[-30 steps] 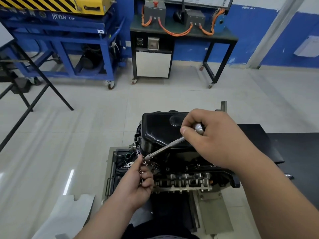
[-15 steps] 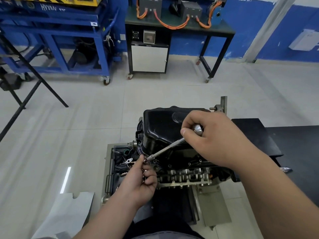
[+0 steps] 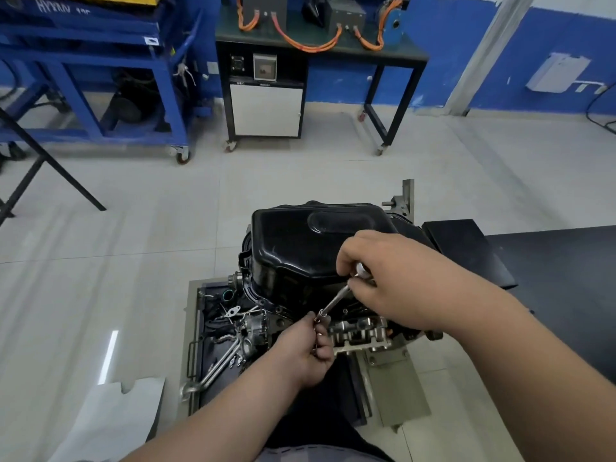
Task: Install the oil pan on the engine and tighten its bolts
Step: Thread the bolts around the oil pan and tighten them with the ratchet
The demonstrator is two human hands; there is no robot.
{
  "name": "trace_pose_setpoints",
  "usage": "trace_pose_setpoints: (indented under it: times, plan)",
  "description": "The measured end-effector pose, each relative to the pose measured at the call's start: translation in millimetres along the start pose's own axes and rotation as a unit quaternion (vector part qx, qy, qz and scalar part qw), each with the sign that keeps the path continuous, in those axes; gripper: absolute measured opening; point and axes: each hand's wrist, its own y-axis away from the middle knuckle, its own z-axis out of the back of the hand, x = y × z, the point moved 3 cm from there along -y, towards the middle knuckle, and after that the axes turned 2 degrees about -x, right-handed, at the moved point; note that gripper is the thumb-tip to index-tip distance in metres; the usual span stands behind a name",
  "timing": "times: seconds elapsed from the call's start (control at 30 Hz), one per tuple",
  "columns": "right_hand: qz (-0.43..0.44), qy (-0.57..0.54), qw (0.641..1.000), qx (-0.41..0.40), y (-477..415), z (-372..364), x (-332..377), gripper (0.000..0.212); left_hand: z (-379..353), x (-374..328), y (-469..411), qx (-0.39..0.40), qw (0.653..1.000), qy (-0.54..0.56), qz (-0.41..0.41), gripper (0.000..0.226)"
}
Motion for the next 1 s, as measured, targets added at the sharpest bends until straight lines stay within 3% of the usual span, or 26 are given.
trace_pose_setpoints:
  times: [0.23, 0.63, 1.0]
  plan:
    - [-0.014, 0.013, 1.0, 0.01, 5, -28, -8, 0.009, -1, -6, -27, 0.056, 0.996, 0.067, 0.003, 0.032]
    - [-0.013, 0.046, 0.999, 0.021, 1, -38, -10, 0.014, 2, -2, -37, 0.075, 0.989, 0.127, 0.014, 0.026]
    - [0.003, 0.043, 0.998, 0.054, 4, -38, 3, 0.015, 4, -2, -35, 0.083, 0.99, 0.108, 0.04, 0.029]
